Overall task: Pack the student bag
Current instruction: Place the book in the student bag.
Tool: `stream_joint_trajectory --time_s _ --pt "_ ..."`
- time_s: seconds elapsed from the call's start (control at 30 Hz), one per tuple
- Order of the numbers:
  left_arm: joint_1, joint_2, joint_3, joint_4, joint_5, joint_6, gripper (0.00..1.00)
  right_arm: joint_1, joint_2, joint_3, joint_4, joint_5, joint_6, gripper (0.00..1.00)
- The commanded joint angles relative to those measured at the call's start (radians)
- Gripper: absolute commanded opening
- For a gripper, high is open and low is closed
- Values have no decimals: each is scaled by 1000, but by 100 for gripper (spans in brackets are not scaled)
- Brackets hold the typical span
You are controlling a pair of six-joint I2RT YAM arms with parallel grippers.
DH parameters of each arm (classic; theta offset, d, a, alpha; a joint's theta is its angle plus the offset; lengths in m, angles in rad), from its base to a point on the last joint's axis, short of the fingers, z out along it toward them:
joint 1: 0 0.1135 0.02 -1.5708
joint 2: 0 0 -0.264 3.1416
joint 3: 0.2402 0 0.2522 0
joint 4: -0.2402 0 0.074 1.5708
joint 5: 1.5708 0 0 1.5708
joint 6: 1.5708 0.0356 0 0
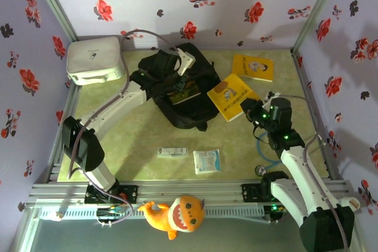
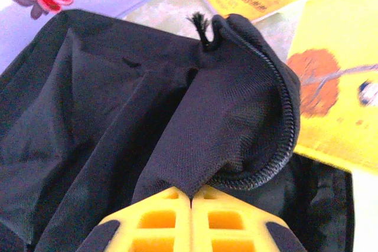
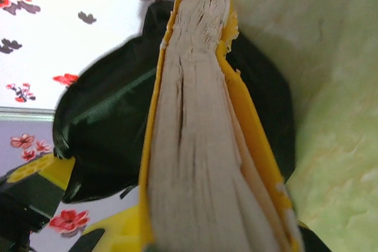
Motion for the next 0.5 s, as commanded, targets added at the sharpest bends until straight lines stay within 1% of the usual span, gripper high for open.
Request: stream_joint_trajectory --time_s 0.0,0.1,0.23,0.47 --pt "-16 -17 -1 158 5 -15 0 63 35 -8 217 -53 126 14" --pt "-22 -18 -10 159 26 -16 0 117 106 -2 284 -8 138 14" --pt "-30 -23 -24 154 53 -13 0 156 267 39 454 -14 170 14" --pt "-34 -35 -43 152 57 -21 0 222 553 157 515 26 219 13"
